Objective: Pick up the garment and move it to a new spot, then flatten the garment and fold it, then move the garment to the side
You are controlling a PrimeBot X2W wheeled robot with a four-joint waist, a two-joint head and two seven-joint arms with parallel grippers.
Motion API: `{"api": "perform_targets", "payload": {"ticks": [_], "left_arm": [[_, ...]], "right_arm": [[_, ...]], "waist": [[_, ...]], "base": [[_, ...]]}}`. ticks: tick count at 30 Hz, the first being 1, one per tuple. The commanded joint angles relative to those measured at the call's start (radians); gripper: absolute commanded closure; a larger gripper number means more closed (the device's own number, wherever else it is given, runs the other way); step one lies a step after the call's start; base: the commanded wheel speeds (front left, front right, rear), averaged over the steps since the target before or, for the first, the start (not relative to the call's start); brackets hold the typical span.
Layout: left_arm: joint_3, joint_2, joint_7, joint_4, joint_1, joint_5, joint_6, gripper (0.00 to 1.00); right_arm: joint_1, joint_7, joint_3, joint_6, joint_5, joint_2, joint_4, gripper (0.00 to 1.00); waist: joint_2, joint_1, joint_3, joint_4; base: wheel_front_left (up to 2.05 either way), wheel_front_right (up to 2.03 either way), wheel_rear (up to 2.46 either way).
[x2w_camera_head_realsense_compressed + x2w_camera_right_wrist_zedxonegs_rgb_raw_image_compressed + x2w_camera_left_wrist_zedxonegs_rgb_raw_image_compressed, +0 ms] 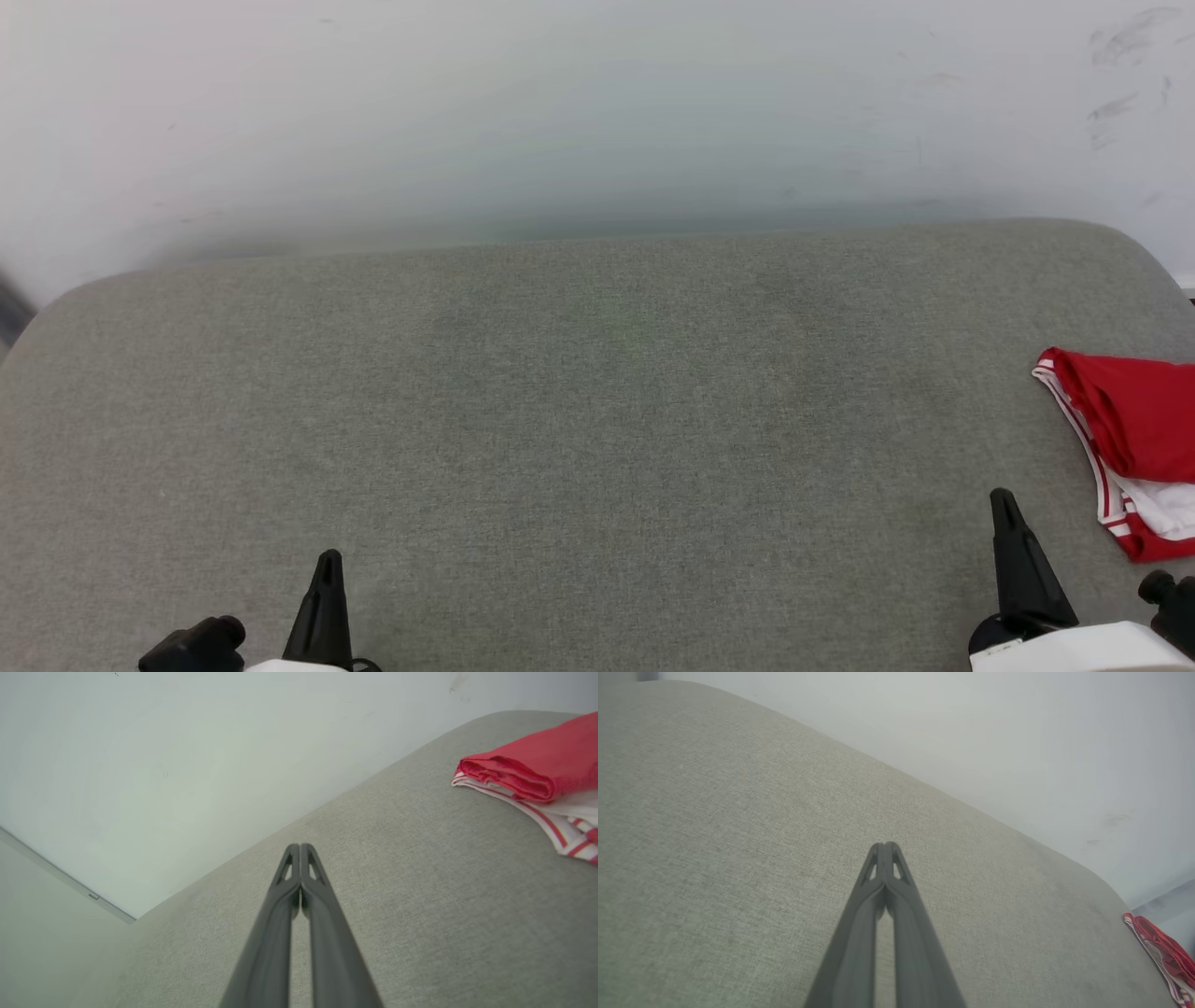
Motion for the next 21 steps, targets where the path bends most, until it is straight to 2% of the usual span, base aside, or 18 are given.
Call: {"api": "perform_targets", "payload": {"ticks": [1, 21], "left_arm": [[0.006, 0.007, 0.006, -0.002, -0.031, -0.047, -0.007, 1.0], [0.02, 0.015, 0.065, 0.042, -0.095, -0.337, -0.045, 1.0]], "right_arm": [[-0.034, 0.008, -0.001, 0.0, 0.044, -0.011, -0.005, 1.0], [-0.08, 0.069, -0.006, 0.0, 0.313, -0.018, 0.032, 1.0]], "waist": [[-0.0001, 0.0, 0.0, 0.0], [-0.0001, 0.0, 0.003, 0.001]], "base": [[0.0, 0.0, 0.0], [0.0, 0.0, 0.0]]}}
